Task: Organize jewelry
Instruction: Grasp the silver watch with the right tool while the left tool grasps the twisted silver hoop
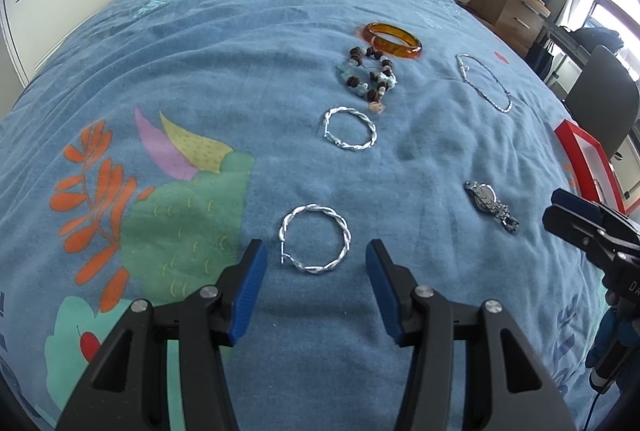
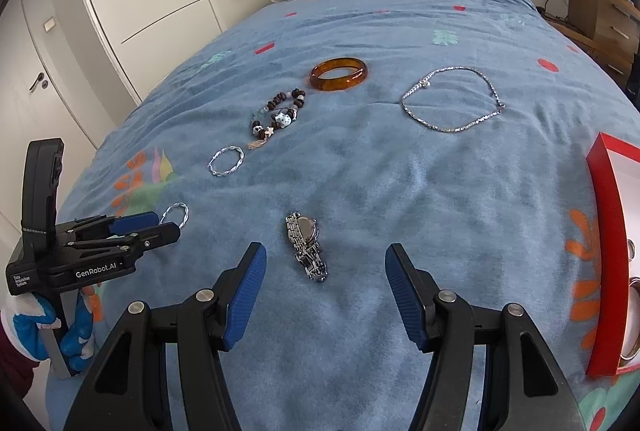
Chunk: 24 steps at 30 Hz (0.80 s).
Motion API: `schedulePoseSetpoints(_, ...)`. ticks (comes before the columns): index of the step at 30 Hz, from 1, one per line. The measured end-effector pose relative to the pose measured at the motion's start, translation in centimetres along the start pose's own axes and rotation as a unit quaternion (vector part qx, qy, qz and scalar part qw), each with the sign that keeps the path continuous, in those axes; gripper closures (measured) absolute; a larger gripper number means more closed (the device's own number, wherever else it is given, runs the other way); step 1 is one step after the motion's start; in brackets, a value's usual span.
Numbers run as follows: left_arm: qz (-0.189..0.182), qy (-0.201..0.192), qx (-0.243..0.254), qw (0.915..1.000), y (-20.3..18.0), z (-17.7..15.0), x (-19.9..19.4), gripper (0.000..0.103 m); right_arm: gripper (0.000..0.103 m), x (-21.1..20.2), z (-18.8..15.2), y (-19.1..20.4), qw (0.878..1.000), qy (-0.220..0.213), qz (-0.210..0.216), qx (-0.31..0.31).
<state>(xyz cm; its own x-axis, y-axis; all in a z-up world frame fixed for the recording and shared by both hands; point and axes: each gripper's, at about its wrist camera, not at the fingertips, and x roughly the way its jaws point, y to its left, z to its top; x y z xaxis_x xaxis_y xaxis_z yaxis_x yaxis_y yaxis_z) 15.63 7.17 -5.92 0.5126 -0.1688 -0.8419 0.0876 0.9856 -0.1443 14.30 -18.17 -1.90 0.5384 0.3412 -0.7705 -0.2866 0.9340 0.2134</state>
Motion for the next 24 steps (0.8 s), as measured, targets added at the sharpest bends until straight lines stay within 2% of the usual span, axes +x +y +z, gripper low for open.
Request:
schedulePoseSetpoints(14,0.01,0.005,-0.002,0.9999,0.1,0.4,1.5,0.053,0.043,4.2,0.3,1.0,0.999,0.031,0.026,-0.017)
schedulePoseSetpoints(24,0.017,0.001,-0.005,0.9998,0.0,0.7,2.2,0.054,0.06,6.3,1.2,1.3,0.998,0.041,0.035,-0.026)
